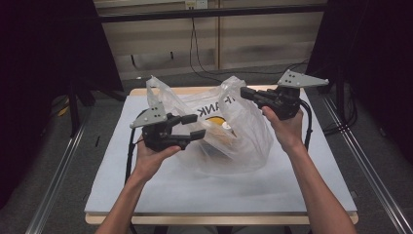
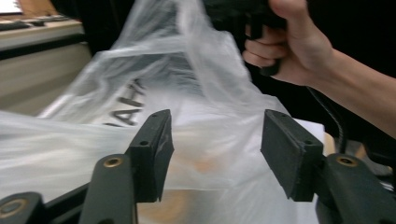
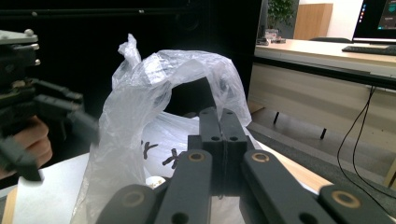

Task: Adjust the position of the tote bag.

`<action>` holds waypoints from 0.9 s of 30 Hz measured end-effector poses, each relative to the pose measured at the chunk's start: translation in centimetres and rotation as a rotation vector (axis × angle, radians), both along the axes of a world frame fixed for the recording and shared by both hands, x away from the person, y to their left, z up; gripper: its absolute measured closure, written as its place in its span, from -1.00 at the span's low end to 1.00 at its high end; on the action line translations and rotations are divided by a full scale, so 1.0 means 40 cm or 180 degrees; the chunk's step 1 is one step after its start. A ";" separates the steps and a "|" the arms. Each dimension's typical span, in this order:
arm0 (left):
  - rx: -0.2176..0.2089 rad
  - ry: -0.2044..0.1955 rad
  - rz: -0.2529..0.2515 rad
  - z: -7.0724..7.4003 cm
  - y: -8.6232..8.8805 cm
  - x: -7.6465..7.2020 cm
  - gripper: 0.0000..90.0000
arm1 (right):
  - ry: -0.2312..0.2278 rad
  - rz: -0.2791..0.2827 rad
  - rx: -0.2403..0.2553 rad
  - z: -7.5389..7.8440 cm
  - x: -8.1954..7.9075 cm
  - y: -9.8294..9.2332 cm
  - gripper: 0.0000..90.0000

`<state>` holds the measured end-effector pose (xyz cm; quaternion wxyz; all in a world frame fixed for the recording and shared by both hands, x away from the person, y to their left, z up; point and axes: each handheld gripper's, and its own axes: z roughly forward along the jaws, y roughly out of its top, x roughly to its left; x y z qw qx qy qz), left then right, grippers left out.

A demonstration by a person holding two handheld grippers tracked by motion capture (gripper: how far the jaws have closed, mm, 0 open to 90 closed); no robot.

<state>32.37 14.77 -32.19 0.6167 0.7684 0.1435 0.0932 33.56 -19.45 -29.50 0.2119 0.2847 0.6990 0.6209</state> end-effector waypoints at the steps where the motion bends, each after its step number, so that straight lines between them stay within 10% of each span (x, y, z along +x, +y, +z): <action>1: -0.0042 0.0002 0.0030 0.006 0.014 0.004 -0.15 | -0.0004 -0.0007 0.0007 0.001 -0.002 -0.002 1.00; 18: -0.0239 -0.0162 0.0938 0.048 0.215 0.043 -0.46 | -0.0036 -0.0077 0.0078 0.002 -0.018 -0.051 1.00; 27: -0.0148 0.0158 0.0997 -0.008 0.203 0.097 -0.68 | -0.0054 -0.0060 0.0055 0.006 -0.022 -0.056 1.00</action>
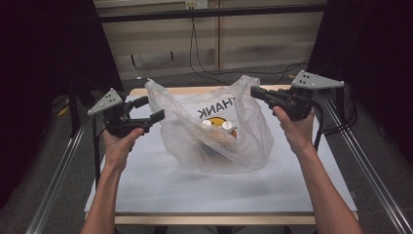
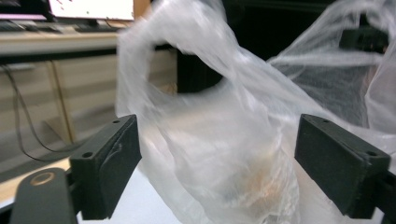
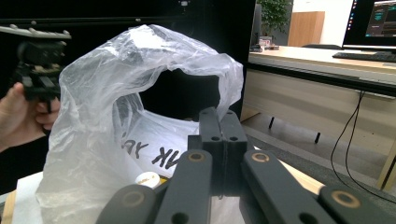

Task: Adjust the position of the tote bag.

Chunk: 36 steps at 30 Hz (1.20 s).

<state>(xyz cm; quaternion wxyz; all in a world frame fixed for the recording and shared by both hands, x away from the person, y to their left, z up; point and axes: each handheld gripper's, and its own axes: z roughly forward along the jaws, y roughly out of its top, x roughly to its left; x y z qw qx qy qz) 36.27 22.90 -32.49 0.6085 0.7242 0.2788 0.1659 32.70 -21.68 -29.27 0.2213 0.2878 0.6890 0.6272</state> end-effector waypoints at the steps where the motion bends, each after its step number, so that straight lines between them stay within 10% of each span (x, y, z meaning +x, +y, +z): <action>1: 0.0046 0.0012 0.0026 -0.005 -0.003 0.006 -0.66 | 0.0003 0.0002 0.0002 0.000 0.000 0.001 1.00; 8: -0.0177 0.0257 -0.0299 -0.047 -0.022 0.053 -0.06 | -0.0004 0.0011 0.0002 0.011 0.003 -0.004 1.00; 14: -0.0125 0.0163 -0.0434 -0.039 -0.038 0.053 0.95 | -0.0046 -0.0002 0.0019 0.029 0.004 -0.010 1.00; 26: 0.0004 -0.0251 -0.0350 0.087 0.030 -0.017 1.00 | -0.0127 -0.0227 0.0080 0.096 0.002 -0.071 1.00; 36: 0.0059 -0.0386 -0.0541 0.065 0.049 -0.079 1.00 | -0.0159 -0.0551 0.0169 0.103 -0.009 -0.131 1.00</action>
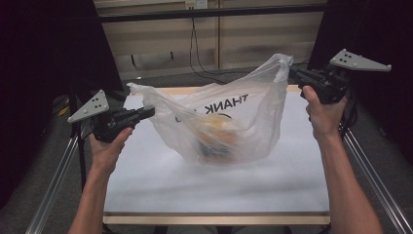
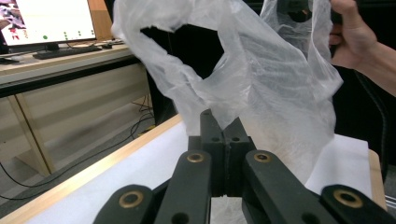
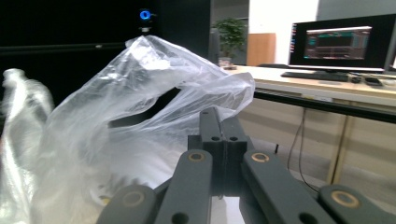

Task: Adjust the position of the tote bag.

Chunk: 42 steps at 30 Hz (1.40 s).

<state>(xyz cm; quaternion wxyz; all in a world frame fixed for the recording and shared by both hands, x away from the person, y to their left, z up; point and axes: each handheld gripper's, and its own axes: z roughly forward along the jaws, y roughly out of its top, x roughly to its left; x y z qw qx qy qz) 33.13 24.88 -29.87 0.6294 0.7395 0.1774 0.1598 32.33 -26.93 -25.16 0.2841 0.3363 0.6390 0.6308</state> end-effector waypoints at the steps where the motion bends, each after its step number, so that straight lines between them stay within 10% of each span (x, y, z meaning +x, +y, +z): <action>1: -0.0023 0.0024 -0.0013 -0.003 0.001 -0.003 1.00 | 0.0025 -0.0005 0.0044 -0.006 0.001 -0.007 1.00; 16: 0.0415 0.0175 -0.0092 -0.082 -0.032 0.016 1.00 | 0.0231 0.0094 -0.0188 -0.105 0.025 0.026 1.00; 23: 0.0319 0.0356 -0.0185 -0.133 -0.031 0.045 1.00 | 0.0344 0.0252 -0.0237 -0.138 0.027 0.033 1.00; 42: 0.0667 0.0597 -0.0223 -0.218 -0.037 0.077 1.00 | 0.0628 0.0368 -0.0262 -0.250 0.030 0.026 1.00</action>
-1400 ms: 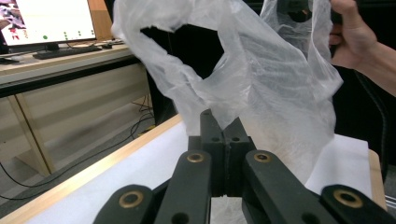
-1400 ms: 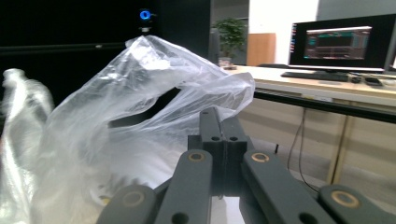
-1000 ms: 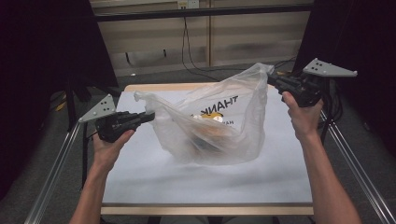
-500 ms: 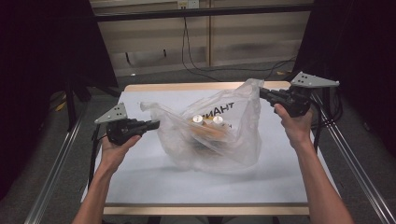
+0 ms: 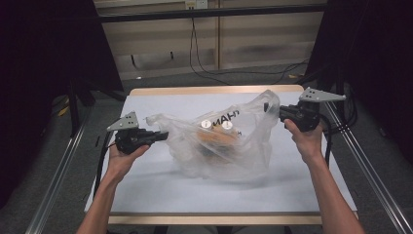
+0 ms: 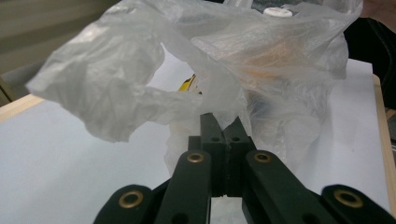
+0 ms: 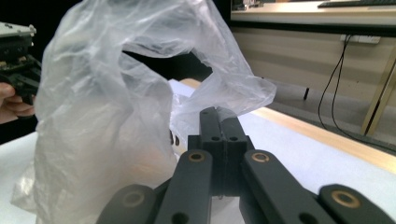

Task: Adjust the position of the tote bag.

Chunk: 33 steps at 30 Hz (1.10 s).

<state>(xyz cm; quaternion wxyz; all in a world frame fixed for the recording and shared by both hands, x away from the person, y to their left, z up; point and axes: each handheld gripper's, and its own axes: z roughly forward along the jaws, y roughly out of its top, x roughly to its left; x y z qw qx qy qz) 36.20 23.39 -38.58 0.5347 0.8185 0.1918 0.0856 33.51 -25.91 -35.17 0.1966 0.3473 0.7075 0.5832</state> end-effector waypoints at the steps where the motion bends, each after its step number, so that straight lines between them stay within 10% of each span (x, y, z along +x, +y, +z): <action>1: 0.0028 0.0007 0.0028 -0.004 0.000 0.001 1.00 | 0.0026 -0.0011 -0.0049 -0.007 0.003 0.002 1.00; 33: 0.0690 0.0272 -0.0109 -0.091 -0.024 0.003 1.00 | 0.0589 0.0046 -0.0645 -0.157 -0.013 -0.007 1.00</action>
